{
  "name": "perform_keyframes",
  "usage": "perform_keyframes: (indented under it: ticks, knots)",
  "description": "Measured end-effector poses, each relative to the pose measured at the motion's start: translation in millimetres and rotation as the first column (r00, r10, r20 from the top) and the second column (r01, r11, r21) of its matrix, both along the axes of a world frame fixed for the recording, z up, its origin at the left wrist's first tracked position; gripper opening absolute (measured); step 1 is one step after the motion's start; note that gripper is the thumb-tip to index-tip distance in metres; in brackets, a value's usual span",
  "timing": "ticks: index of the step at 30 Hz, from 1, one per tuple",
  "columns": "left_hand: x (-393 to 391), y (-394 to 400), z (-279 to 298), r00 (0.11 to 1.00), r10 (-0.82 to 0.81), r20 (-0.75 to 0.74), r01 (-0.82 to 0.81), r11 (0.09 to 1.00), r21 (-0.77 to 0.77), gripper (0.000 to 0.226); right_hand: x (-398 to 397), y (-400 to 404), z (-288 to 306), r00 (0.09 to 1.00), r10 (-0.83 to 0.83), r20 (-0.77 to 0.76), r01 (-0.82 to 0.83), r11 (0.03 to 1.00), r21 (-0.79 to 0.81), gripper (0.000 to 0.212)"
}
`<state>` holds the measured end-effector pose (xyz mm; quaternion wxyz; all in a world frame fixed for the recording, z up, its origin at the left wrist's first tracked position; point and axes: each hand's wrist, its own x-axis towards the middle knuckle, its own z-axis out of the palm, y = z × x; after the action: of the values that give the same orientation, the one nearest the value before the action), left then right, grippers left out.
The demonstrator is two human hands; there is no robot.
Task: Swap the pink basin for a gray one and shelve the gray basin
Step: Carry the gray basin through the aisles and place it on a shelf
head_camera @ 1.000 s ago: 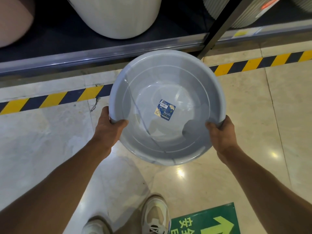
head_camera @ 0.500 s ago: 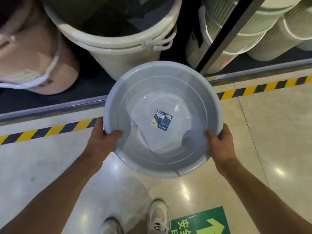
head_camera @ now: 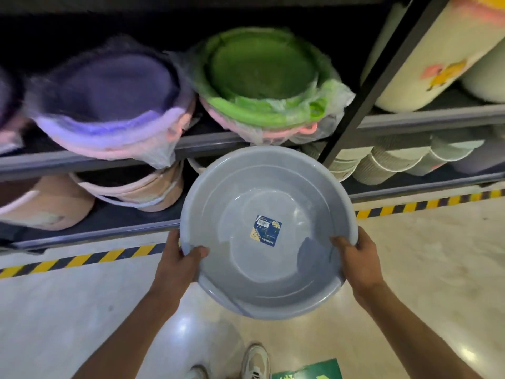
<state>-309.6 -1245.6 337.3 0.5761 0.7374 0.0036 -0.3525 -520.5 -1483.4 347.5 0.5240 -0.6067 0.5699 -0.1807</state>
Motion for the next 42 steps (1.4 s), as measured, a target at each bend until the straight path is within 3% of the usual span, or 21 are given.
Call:
perform_keyframes:
  ticks: [7, 10, 14, 20, 28, 36, 42]
  knots:
    - [-6, 41, 154, 0.996, 0.079, 0.033, -0.076, 0.994, -0.081, 0.041, 5, 26, 157, 0.996, 0.006, 0.086, -0.005, 1.0, -0.005, 0.033]
    - [-6, 63, 219, 0.991, 0.117, 0.061, -0.109, 0.988, -0.112, 0.047, 13, 44, 218, 0.989, 0.031, 0.146, -0.026, 0.999, -0.033, 0.018]
    - [-1, 94, 295, 0.979, 0.127, 0.157, -0.106, 0.985, -0.136, 0.03, 26, 64, 290, 0.977, 0.088, 0.193, -0.084, 0.996, -0.03, 0.022]
    - [5, 133, 383, 0.932, 0.227, 0.281, -0.182, 0.967, -0.176, 0.034, 42, 98, 373, 0.933, 0.149, 0.328, -0.147, 0.989, -0.03, 0.019]
    - [14, 188, 444, 0.88, 0.362, 0.308, -0.274, 0.916, -0.294, 0.025, 69, 136, 446, 0.822, 0.323, 0.469, -0.327, 0.942, -0.077, 0.027]
    - [49, 238, 461, 0.827, 0.424, 0.369, -0.339, 0.9, -0.275, 0.036, 124, 172, 464, 0.756, 0.388, 0.528, -0.41, 0.908, -0.08, 0.025]
    - [83, 283, 459, 0.822, 0.458, 0.338, -0.348, 0.874, -0.339, 0.031, 171, 209, 466, 0.725, 0.391, 0.568, -0.438, 0.897, -0.057, 0.023]
